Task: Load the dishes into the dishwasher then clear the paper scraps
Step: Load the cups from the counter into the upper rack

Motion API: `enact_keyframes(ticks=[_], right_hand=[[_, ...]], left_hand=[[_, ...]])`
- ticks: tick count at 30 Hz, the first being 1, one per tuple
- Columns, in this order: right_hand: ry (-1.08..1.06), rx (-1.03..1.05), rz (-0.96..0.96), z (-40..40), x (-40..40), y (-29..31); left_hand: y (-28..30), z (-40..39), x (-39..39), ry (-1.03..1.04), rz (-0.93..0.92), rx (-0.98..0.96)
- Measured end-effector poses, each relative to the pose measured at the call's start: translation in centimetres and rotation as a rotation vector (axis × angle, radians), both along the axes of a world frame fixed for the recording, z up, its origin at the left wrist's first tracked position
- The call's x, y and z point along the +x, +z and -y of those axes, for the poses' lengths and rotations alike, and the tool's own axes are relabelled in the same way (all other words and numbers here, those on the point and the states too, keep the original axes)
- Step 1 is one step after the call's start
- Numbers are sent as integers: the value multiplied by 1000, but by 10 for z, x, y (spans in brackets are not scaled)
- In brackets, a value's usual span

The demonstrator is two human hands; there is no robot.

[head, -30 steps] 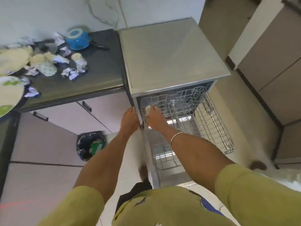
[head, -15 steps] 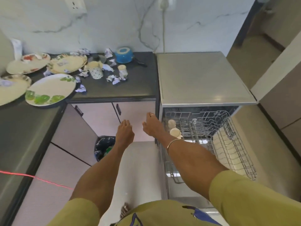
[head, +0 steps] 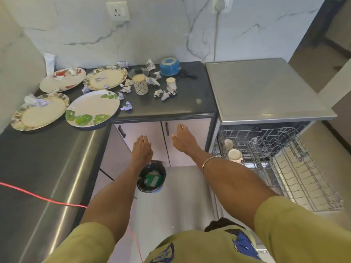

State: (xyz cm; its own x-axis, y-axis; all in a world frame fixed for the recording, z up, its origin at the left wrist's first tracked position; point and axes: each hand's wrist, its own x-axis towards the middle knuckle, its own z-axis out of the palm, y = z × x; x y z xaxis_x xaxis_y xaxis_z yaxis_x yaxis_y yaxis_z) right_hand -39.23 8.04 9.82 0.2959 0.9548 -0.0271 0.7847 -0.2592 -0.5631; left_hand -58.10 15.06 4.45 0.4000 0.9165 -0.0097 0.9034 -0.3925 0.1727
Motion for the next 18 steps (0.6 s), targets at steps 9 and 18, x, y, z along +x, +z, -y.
enact_keyframes(ticks=[9, 18], right_hand=[[-23, 36, 4, -86, 31, 6], [36, 32, -19, -205, 98, 15]], left_hand=[[22, -86, 36, 12, 104, -40], [35, -198, 87, 102, 165, 14]])
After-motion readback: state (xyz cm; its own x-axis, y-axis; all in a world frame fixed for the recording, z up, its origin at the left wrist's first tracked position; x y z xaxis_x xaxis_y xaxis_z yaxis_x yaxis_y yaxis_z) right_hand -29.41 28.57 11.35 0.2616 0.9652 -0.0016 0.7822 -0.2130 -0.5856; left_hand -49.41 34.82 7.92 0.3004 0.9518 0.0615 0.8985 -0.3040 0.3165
